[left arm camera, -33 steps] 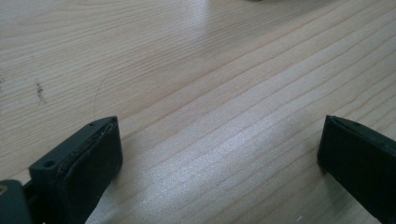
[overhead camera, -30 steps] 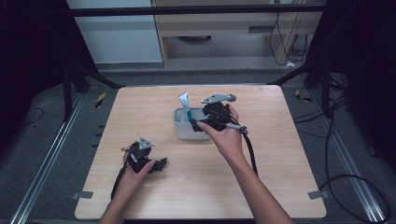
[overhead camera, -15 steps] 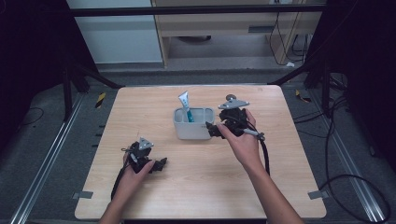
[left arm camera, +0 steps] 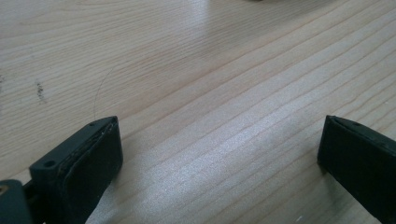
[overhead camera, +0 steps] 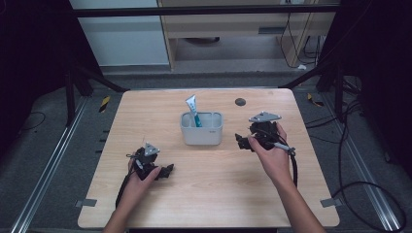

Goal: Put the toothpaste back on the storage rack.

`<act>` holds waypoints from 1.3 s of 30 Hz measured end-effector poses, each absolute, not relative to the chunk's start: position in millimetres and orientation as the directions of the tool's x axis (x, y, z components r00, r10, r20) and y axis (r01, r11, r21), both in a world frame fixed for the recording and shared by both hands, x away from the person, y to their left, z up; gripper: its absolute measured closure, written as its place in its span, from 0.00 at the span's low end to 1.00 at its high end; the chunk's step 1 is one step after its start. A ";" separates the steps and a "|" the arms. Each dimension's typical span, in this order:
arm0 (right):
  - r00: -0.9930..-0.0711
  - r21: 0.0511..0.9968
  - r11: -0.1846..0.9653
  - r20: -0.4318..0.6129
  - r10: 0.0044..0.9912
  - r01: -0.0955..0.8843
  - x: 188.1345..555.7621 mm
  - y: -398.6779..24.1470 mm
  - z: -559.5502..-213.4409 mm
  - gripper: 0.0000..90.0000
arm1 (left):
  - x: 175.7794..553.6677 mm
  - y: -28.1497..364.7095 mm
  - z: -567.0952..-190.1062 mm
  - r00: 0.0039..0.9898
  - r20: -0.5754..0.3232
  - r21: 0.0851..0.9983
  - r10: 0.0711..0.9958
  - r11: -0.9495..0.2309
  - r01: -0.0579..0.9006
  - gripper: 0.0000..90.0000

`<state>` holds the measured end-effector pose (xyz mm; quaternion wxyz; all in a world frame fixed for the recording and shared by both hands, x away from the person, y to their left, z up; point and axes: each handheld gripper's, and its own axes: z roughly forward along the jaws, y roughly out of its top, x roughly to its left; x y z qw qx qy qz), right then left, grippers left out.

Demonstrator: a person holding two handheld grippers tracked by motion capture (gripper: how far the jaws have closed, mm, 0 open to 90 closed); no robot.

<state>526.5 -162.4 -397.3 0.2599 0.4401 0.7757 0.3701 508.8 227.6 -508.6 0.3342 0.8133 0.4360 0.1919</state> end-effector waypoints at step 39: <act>-0.334 0.701 0.239 -0.001 0.943 0.672 521.6 -224.2 -491.1 0.10 | 508.7 227.5 -508.6 0.546 0.020 0.711 0.838 -0.396 0.581 0.00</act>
